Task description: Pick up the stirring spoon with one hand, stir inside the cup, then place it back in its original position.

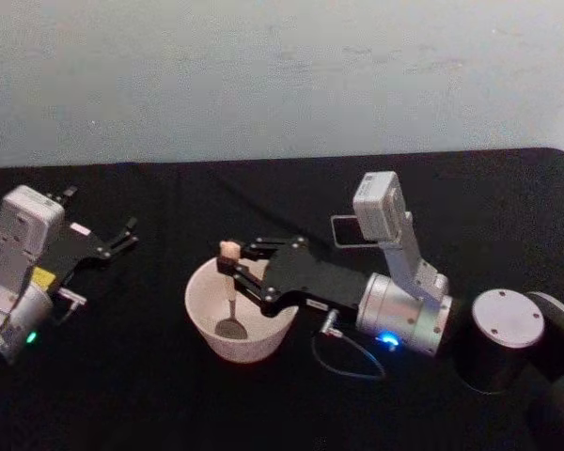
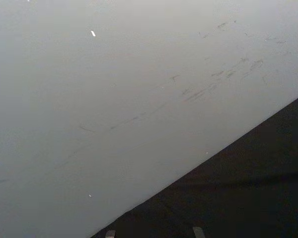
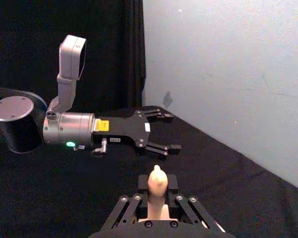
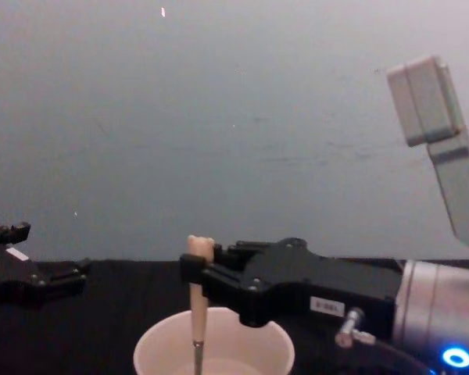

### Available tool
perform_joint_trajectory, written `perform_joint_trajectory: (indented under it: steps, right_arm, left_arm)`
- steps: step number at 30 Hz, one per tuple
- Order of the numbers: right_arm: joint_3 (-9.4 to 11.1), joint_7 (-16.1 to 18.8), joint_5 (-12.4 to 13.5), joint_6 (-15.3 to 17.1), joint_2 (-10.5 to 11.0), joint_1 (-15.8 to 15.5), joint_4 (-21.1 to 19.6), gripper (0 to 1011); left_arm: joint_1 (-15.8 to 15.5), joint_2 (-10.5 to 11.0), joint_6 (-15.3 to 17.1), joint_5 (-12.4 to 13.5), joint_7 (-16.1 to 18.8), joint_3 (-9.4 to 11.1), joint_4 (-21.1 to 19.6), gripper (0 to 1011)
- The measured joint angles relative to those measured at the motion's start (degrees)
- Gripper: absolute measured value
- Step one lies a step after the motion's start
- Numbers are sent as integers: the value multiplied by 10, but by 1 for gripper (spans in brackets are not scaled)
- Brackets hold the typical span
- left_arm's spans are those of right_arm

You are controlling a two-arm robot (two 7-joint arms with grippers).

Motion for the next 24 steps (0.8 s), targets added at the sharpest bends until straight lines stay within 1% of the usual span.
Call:
perform_joint_trajectory:
  steps: [2, 5, 7, 9, 13, 20, 24]
  right_arm:
    - [-2, 0, 0, 0, -3, 4, 4, 214]
    - [-5, -3, -3, -3, -14, 16, 18, 214]
    - [-6, -4, -4, -4, -17, 18, 22, 214]
    - [-6, -12, -9, -6, -25, 27, 38, 214]
    - [-6, -22, -15, -6, -35, 37, 58, 214]
    - [4, -40, -26, -7, -49, 53, 89, 214]
    - [13, -47, -29, -7, -51, 55, 94, 214]
  left_arm:
    - [0, 0, 0, 0, 0, 0, 0, 1002]
    - [0, 0, 0, 0, 0, 0, 0, 1001]
    - [0, 0, 0, 0, 0, 0, 0, 1001]
    - [0, 0, 0, 0, 0, 0, 0, 1001]
    - [0, 0, 0, 0, 0, 0, 0, 1001]
    - [0, 0, 0, 0, 0, 0, 0, 1001]
    - [0, 0, 0, 0, 0, 0, 0, 1001]
